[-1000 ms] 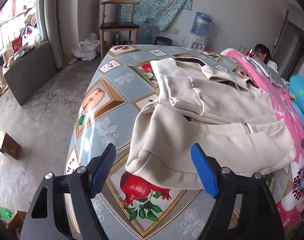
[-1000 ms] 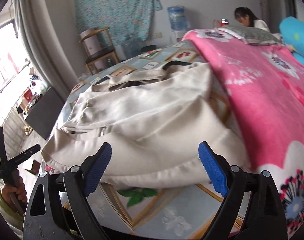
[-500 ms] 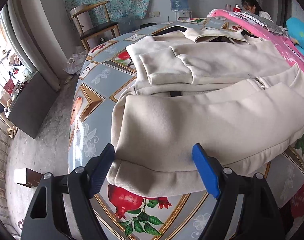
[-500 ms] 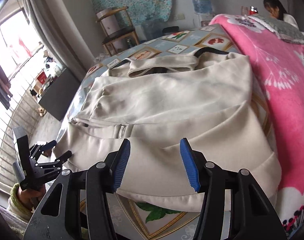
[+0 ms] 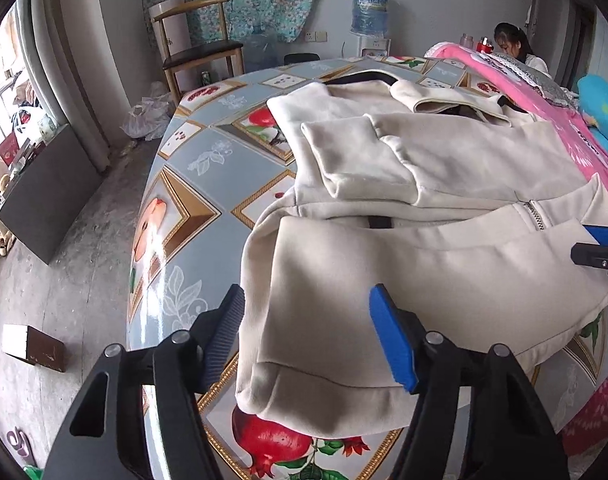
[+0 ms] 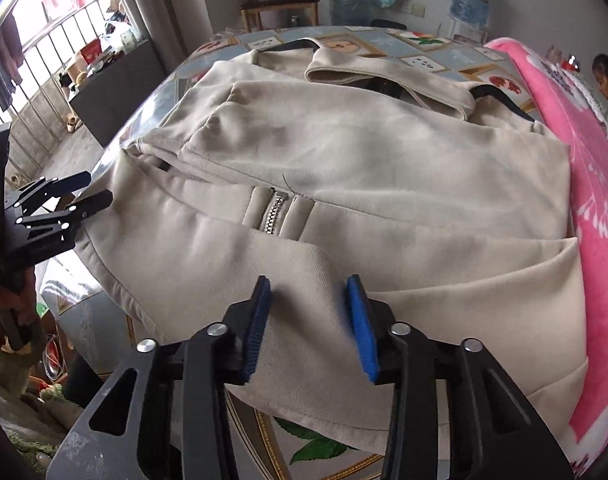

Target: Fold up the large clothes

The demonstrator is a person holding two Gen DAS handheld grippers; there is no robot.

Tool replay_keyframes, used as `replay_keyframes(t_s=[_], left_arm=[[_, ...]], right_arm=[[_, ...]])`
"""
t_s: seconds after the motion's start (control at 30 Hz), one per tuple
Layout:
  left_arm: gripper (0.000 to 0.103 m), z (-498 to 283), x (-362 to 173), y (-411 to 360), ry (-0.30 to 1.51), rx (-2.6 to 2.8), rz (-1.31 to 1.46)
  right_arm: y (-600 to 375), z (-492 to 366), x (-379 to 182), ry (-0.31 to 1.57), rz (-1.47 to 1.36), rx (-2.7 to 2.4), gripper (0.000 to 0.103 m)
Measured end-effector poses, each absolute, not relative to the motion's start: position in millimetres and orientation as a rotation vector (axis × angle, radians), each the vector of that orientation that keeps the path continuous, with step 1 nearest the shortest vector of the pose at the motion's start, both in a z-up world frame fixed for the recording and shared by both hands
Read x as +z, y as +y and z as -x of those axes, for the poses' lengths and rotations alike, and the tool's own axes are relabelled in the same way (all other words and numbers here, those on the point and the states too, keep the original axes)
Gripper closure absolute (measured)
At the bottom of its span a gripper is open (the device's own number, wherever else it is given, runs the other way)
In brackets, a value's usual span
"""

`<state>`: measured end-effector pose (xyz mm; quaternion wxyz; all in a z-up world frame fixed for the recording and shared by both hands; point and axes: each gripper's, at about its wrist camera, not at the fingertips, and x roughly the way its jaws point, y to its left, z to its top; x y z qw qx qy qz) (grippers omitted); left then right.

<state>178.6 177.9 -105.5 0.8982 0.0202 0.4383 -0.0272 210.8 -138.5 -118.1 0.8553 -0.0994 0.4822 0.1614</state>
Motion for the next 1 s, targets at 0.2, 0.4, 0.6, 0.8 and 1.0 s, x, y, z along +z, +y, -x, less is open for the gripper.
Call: replay_keyframes(t_s=[0.2, 0.4, 0.6, 0.8, 1.0], left_arm=[[0.072, -184, -113, 193, 0.918, -0.078, 0.047], [0.093, -175, -98, 205, 0.841, -0.120, 0.109], [0.093, -159, -74, 213, 0.743, -0.119, 0.127], [0.094, -171, -100, 209, 0.825, -0.079, 0.094], [0.093, -175, -112, 201, 0.853, -0.041, 0.026]], right_arm=[[-139, -202, -103, 0.953, 0.198, 0.308, 0.097], [-131, -194, -78, 0.835, 0.228, 0.259, 0.098], [-126, -192, -67, 0.733, 0.245, 0.207, 0.098], [-114, -217, -112, 0.753, 0.306, 0.157, 0.098], [-136, -231, -129, 0.857, 0.171, 0.174, 0.066]])
